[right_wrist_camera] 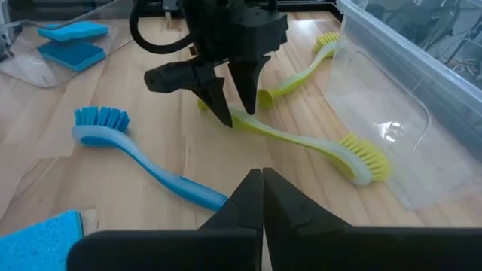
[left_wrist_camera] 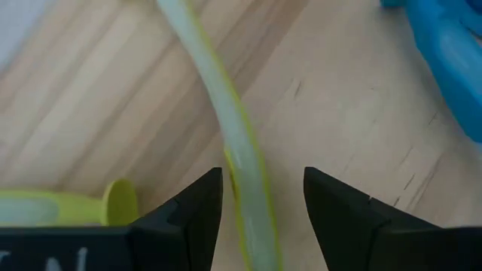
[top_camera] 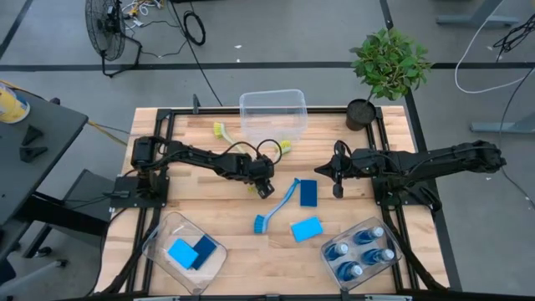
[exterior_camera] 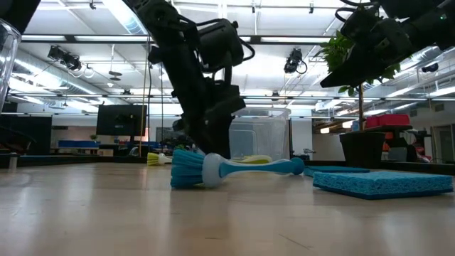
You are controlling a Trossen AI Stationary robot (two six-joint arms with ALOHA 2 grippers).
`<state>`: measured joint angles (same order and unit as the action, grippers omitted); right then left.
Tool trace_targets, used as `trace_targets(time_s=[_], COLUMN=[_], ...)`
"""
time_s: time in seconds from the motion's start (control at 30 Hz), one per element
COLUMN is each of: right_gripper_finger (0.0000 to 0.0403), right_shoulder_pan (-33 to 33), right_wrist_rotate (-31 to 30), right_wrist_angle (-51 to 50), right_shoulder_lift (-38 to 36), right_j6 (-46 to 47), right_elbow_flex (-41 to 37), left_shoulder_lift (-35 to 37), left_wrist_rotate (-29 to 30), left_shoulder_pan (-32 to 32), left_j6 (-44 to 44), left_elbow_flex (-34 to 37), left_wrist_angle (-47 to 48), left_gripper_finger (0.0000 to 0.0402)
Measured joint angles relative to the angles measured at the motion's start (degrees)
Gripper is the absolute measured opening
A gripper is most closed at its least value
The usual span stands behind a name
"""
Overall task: Pick & Place Kitchen Sink Supplies
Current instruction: Put the yellow dish brush into the top center transparent bin
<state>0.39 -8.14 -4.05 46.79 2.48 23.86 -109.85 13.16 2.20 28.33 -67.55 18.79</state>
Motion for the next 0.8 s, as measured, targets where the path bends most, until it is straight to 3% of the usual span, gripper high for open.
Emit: trace_targets(time_s=[0.67, 0.8], right_gripper_finger=[0.0004, 0.0004], right_shoulder_pan=[0.0, 0.0], right_wrist_rotate=[0.0, 0.0], right_wrist_angle=[-0.3, -0.3], right_shoulder_lift=[0.0, 0.0], right_j6=[-0.8, -0.5], right_elbow_flex=[0.0, 0.0], left_shoulder_lift=[-2.8, -2.3], left_wrist_rotate=[-2.6, -2.3], left_shoulder_pan=[-0.1, -0.1], left_j6=[2.8, 1.2], left_elbow_flex=[0.3, 0.4], left_wrist_angle=[2.0, 2.2], left_gripper_finger=[0.0192, 0.0173])
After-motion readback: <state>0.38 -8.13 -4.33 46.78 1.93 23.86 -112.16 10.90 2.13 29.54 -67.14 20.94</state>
